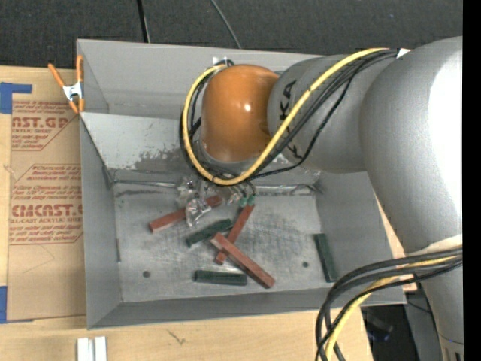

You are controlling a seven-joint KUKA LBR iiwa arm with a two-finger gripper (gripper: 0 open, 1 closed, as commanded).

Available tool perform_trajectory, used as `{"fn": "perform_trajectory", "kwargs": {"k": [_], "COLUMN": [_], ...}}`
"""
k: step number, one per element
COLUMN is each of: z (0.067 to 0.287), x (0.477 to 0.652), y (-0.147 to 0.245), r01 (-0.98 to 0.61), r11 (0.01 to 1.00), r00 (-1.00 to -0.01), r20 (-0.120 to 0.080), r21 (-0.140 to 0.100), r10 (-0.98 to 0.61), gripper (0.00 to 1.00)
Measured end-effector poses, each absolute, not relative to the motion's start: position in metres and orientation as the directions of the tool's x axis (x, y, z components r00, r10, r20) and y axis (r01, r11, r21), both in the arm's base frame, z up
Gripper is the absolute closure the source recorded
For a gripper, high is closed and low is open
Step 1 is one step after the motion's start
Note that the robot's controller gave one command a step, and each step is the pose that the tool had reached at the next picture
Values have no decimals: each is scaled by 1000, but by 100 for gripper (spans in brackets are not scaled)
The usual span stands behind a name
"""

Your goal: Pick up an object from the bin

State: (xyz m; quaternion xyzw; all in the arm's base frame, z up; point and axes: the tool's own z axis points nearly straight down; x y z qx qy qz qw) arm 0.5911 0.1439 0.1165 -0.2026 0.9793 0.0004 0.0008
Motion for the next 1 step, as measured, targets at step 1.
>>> {"fn": "perform_trajectory", "kwargs": {"k": [1], "z": [136], "x": [589], "y": [144], "r01": [-397], "r11": [918], "r00": [-918], "r20": [6], "r21": [2], "r10": [-397], "gripper": [100]}}
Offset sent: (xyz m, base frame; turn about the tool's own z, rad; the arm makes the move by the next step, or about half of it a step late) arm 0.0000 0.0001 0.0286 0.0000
